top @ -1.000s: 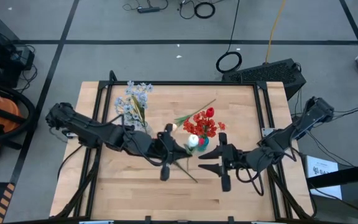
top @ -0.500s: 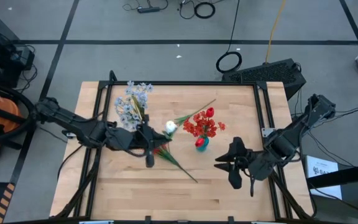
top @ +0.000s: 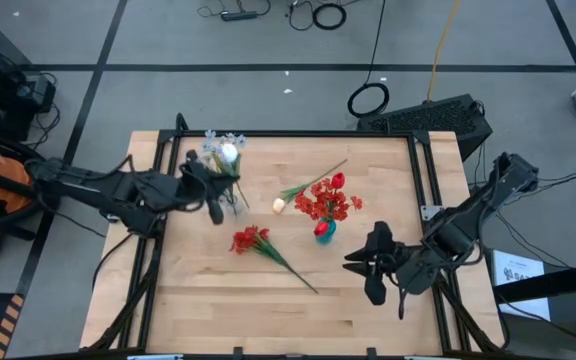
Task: Sort flowers into vase by color
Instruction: Put the white tulip into the transparent vase
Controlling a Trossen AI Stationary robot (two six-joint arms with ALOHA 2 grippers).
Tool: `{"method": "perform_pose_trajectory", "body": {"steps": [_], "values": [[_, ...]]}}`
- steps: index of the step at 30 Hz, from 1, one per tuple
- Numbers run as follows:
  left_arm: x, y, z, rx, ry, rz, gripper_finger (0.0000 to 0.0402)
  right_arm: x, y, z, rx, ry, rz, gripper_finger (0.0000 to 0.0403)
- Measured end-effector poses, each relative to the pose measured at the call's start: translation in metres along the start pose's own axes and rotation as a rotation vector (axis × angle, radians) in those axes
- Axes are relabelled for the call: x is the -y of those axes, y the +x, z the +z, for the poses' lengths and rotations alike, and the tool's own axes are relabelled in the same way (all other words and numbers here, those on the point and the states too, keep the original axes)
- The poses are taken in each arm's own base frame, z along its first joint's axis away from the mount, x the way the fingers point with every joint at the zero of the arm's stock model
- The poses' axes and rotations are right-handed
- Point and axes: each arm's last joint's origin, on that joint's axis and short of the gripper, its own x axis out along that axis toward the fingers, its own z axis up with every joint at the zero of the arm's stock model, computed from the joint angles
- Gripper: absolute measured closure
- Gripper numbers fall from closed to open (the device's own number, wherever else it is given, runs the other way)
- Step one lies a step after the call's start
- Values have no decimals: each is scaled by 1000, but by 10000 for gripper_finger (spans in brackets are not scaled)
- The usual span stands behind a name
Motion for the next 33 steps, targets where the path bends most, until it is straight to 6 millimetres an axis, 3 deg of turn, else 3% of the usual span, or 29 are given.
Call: {"method": "perform_pose_trajectory", "body": {"steps": [8, 17, 33], "values": [[-19, 5, -5, -66, 35, 102, 391, -4, 14, -8, -24, -26, -35, 312], [-18, 18, -14, -126, 33, 155, 391, -6, 25, -16, -43, -39, -62, 312], [-22, 11, -9, -92, 7, 150, 391, -1, 30, -12, -39, -41, -91, 312]]}}
